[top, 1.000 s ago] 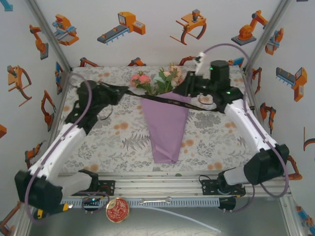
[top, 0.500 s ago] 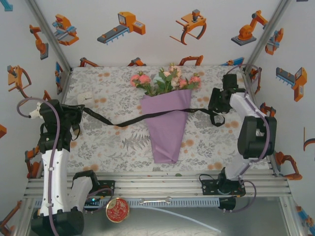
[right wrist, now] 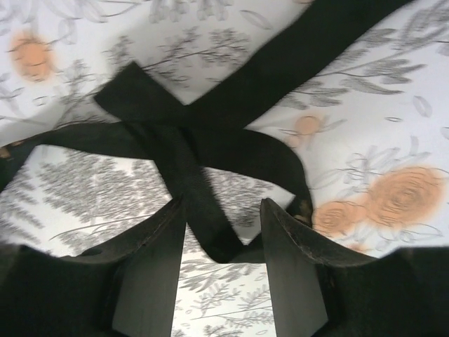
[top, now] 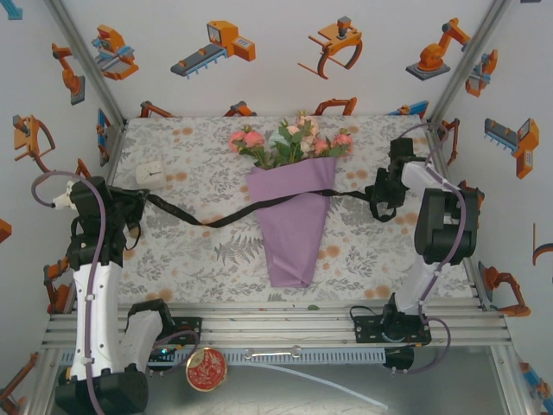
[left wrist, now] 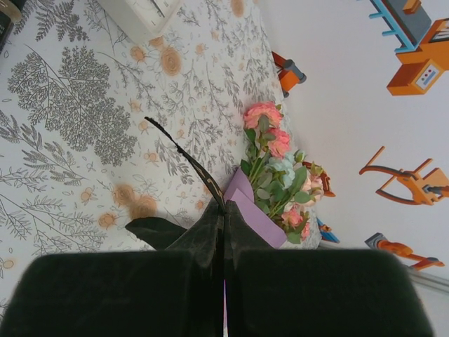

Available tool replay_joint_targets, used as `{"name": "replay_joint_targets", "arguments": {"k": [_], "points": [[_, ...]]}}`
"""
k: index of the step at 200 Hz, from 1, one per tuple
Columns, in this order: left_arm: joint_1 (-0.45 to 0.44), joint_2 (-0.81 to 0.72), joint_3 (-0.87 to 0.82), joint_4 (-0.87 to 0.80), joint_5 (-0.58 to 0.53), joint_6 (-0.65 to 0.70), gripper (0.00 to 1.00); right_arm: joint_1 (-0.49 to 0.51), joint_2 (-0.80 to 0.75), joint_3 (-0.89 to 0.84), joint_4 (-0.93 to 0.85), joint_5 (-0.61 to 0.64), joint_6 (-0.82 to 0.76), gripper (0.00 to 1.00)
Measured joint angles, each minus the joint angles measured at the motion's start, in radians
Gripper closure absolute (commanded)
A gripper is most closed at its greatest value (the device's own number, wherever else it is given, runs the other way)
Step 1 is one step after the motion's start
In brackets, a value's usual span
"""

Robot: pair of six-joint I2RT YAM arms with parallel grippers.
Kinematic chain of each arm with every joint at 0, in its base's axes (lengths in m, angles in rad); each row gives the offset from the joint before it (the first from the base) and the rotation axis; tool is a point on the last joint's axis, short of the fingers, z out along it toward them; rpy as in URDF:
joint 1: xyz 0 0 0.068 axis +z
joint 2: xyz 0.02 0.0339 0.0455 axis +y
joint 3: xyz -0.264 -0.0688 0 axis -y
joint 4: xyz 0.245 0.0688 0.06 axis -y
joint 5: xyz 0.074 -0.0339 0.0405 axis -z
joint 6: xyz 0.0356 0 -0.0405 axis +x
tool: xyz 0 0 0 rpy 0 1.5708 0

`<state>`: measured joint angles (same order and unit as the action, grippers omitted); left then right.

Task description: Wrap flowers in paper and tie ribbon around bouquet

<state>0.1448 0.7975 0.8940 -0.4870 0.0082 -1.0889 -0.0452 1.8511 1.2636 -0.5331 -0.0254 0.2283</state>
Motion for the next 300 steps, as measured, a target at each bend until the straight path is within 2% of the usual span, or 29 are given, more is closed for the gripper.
{"name": "replay_joint_targets", "arguments": {"k": [39, 95, 111, 129, 152, 187, 207, 227, 251, 272, 287, 300], "points": [[0.0, 0.012, 0.0, 0.0, 0.011, 0.0, 1.0, 0.001, 0.007, 0.015, 0.059, -0.092, 0.036, 0.5], [0.0, 0.011, 0.0, -0.001, 0.011, 0.0, 1.0, 0.004, 0.148, 0.124, 0.136, -0.124, 0.078, 0.5], [0.0, 0.01, 0.0, -0.001, 0.011, 0.0, 1.0, 0.006, 0.168, 0.155, 0.131, -0.119, 0.084, 0.59], [0.0, 0.01, 0.0, -0.001, 0.011, 0.0, 1.0, 0.008, 0.191, 0.175, 0.133, -0.113, 0.084, 0.79], [0.0, 0.01, 0.0, -0.002, 0.01, 0.0, 1.0, 0.008, 0.192, 0.175, 0.127, -0.108, 0.087, 1.0], [0.011, 0.008, 0.02, -0.04, -0.019, 0.022, 1.0, 0.008, 0.137, 0.175, 0.087, -0.108, 0.057, 1.0], [0.027, -0.038, 0.055, -0.09, -0.096, 0.047, 1.0, 0.006, -0.023, 0.157, 0.065, -0.101, 0.05, 1.0], [0.034, -0.137, 0.141, -0.165, -0.218, 0.101, 1.0, -0.001, -0.311, 0.119, 0.07, -0.052, 0.048, 1.0], [0.034, -0.237, 0.359, -0.209, -0.397, 0.206, 1.0, -0.017, -0.731, 0.07, 0.122, 0.09, 0.047, 1.0], [0.034, -0.336, 0.497, -0.18, -0.565, 0.302, 1.0, -0.021, -1.027, 0.034, 0.171, 0.236, 0.035, 1.0], [0.027, -0.404, 0.535, -0.156, -0.673, 0.354, 1.0, -0.021, -1.145, 0.035, 0.188, 0.328, 0.021, 1.0], [0.004, -0.439, 0.549, -0.145, -0.747, 0.389, 1.0, -0.022, -1.181, 0.037, 0.192, 0.389, 0.005, 1.0]]}}
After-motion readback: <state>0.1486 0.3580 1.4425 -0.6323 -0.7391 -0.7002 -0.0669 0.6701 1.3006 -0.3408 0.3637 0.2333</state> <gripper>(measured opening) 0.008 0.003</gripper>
